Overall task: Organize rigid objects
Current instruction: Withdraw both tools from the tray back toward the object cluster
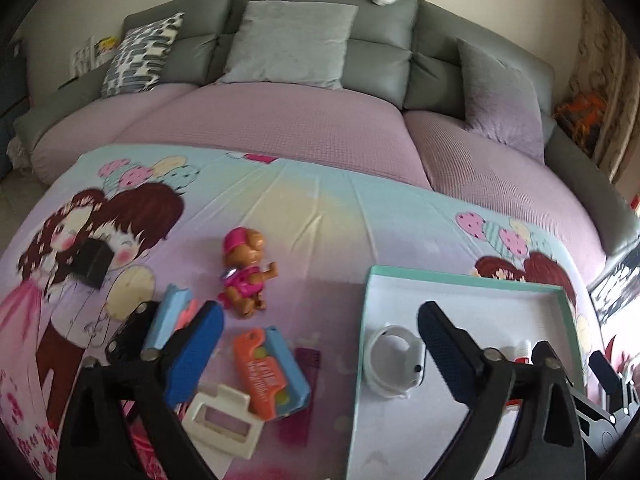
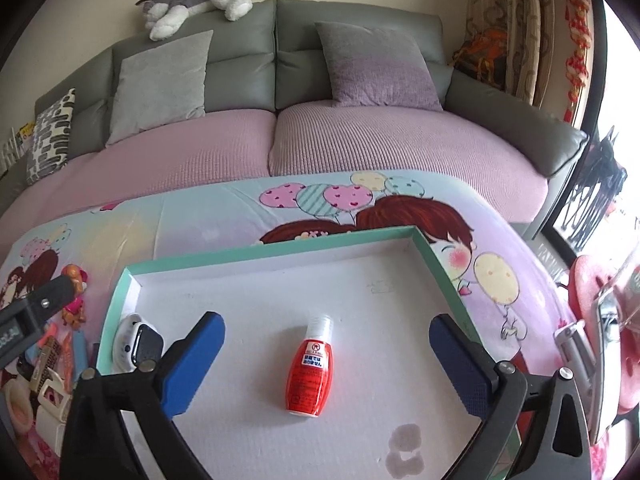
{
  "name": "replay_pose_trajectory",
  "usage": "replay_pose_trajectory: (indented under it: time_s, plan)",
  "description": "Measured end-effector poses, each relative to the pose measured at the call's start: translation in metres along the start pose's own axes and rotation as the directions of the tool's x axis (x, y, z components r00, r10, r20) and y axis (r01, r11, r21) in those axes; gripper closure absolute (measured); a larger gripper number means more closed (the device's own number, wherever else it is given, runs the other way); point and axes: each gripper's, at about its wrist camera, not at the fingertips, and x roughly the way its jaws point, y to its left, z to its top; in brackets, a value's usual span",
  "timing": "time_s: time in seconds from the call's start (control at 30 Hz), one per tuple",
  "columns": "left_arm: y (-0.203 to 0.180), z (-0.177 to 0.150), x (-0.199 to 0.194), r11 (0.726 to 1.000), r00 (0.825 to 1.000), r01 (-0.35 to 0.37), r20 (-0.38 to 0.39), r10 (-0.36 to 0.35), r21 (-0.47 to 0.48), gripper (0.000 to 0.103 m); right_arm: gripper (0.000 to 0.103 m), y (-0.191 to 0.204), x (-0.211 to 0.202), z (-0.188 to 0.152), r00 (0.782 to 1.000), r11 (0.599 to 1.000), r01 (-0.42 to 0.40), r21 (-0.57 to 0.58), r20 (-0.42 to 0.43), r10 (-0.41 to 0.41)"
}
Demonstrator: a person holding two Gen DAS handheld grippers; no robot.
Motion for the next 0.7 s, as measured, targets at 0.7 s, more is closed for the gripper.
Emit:
replay_pose_trajectory:
  time_s: [0.7]
  plan:
    - [0.136, -0.014, -0.023, 0.940, 0.992, -0.118, 0.000, 0.125, -0.320, 0.000, 0.000, 0.090, -0.021, 0.000, 0.950, 0.950, -0.310, -0.050, 0.029, 0.311]
